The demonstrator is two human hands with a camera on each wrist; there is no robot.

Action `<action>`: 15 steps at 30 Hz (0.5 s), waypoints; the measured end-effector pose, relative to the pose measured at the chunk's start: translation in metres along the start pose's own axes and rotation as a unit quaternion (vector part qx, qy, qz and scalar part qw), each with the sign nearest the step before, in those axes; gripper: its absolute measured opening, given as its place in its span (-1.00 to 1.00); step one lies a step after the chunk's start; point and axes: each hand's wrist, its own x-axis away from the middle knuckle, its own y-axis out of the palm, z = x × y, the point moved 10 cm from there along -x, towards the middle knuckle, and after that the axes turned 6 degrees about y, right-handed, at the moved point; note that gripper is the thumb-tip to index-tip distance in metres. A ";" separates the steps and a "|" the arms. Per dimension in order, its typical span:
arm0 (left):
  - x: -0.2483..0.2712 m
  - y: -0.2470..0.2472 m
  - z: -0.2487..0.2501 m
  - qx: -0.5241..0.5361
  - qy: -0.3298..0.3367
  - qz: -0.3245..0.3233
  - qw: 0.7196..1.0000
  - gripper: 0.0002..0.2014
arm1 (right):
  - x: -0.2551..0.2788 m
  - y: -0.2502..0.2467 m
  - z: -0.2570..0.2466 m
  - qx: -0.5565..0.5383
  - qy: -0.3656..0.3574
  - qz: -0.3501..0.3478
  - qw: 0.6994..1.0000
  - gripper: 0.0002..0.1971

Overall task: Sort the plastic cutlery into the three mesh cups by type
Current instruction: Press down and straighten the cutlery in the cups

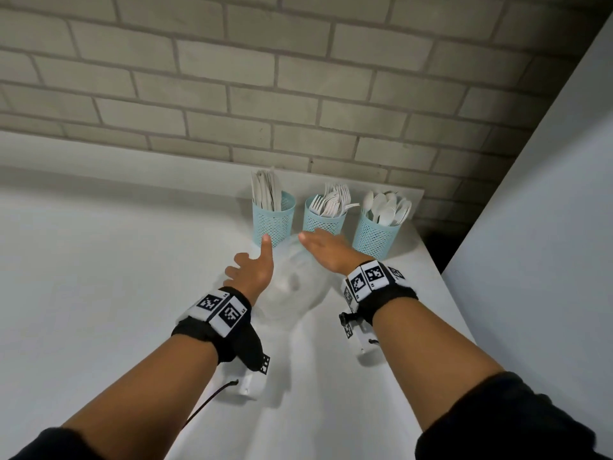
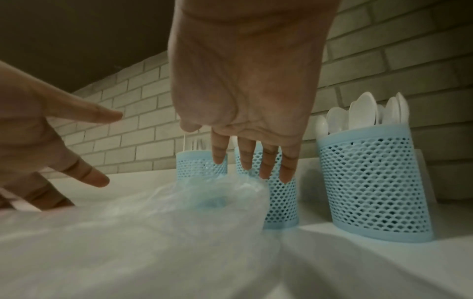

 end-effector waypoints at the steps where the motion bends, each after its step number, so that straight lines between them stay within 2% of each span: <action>1: -0.001 0.006 -0.005 0.019 -0.010 -0.019 1.000 -0.09 | 0.002 0.006 0.001 0.008 0.005 -0.021 1.000 -0.44; 5: 0.000 0.027 -0.009 0.099 -0.025 -0.092 0.991 -0.11 | 0.011 0.025 0.010 -0.059 0.049 -0.094 0.993 -0.35; 9: 0.004 0.045 0.009 0.160 0.008 -0.106 0.981 -0.22 | 0.022 0.027 0.015 -0.147 0.087 -0.098 0.980 -0.35; 12: 0.008 0.056 0.022 0.188 0.040 -0.111 0.975 -0.30 | 0.022 0.031 0.023 -0.264 0.123 -0.092 0.952 -0.36; 15: 0.011 0.067 0.033 0.209 0.069 -0.122 0.968 -0.37 | 0.013 0.043 0.029 -0.347 0.152 -0.108 0.919 -0.20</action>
